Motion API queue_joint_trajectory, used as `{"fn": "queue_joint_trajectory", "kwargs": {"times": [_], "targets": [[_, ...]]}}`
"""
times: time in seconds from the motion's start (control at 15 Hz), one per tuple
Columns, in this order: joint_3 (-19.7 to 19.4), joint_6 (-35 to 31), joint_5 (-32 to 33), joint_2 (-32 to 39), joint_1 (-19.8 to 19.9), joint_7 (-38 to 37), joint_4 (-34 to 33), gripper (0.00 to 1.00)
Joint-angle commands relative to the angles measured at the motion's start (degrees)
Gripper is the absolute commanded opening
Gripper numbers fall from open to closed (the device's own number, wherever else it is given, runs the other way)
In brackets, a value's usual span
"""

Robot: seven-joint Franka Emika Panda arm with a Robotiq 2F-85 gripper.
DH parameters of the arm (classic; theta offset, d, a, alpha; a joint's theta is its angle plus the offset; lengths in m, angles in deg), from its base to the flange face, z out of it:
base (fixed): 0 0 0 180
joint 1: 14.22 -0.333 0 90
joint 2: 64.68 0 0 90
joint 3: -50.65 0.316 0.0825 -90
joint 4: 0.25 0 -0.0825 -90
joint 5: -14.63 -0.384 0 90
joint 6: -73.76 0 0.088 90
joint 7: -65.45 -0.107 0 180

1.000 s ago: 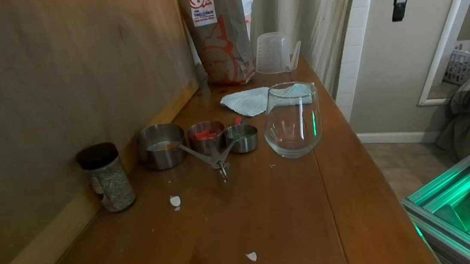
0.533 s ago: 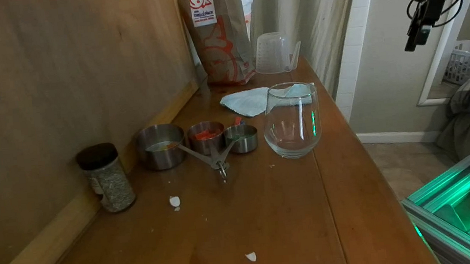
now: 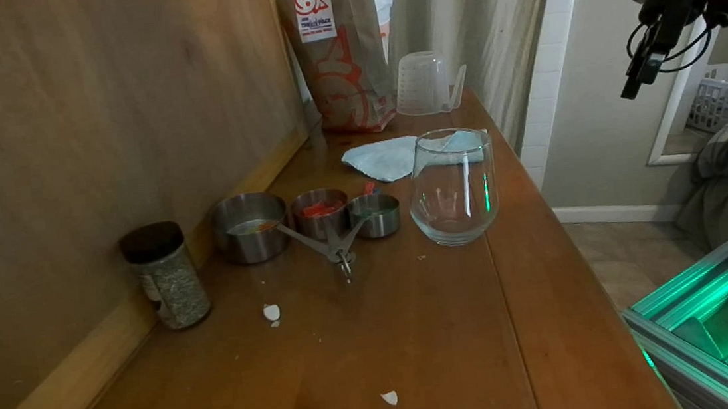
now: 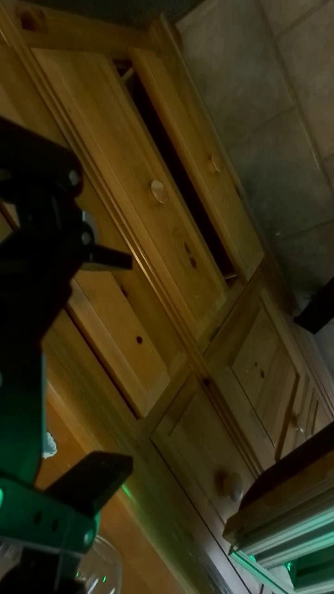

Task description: Pull open the top drawer

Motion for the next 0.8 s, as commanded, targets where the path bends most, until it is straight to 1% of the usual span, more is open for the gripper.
{"fn": "queue_joint_trajectory", "kwargs": {"times": [0.0, 0.07, 0.13, 0.2, 0.33, 0.4, 0.47, 0.6, 0.73], "targets": [[3.51, 0.31, -0.74, 0.34, 3.42, 0.59, -0.15, 1.0], [3.37, 0.13, -1.09, 0.99, 3.9, 1.7, -1.0, 1.0], [3.74, 1.33, -2.89, 3.4, 3.45, 4.41, -2.82, 1.0], [4.4, 0.77, -3.89, 5.38, 3.26, 5.38, -4.49, 1.0], [5.12, 1.48, -5.49, 6.08, 3.81, 8.52, -5.23, 1.0], [6.48, -2.46, -4.83, 6.2, 3.69, 10.94, -0.74, 1.0], [6.44, -0.61, -4.05, 6.92, 4.59, 13.46, -1.47, 1.0], [7.43, 0.65, -3.92, 9.6, 5.35, 17.29, -0.83, 1.0], [9.34, 0.11, -5.44, 13.62, 5.51, 20.26, -0.22, 1.0]]}}
